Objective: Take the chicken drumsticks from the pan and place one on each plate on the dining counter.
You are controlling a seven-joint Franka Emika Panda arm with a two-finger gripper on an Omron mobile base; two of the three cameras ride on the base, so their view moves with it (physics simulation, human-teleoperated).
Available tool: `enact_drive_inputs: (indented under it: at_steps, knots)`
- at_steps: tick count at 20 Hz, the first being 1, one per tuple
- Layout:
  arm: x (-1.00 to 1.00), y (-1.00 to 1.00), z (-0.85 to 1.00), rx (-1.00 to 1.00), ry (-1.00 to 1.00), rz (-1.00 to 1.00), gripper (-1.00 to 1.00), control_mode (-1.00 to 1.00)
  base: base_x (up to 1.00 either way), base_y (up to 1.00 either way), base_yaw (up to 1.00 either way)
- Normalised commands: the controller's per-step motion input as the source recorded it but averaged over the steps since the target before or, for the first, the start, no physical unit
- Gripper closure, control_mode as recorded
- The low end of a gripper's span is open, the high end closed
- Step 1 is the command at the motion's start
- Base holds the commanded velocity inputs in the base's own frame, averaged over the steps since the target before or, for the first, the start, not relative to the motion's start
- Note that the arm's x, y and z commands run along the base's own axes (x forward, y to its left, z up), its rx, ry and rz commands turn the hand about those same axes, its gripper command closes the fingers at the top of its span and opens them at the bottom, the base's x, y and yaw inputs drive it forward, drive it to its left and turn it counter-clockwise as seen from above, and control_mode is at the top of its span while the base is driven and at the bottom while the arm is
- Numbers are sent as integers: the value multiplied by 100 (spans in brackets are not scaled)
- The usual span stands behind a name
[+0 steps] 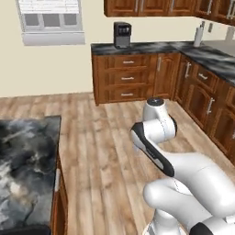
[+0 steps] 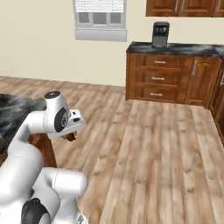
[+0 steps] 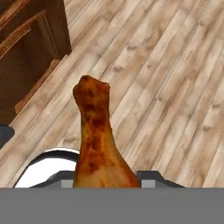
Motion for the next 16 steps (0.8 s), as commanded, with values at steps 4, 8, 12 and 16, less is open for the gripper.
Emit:
enact_drive_inputs:
  at_steps: [4, 8, 12, 16]
  knots:
    - [0, 0, 0, 0, 0, 0, 100, 100, 0, 9, -100]
    - [0, 0, 0, 0, 0, 0, 100, 100, 0, 7, -100]
    - [0, 0, 0, 0, 0, 0, 100, 100, 0, 5, -100]
    - [0, 0, 0, 0, 0, 0, 100, 100, 7, 4, -100]
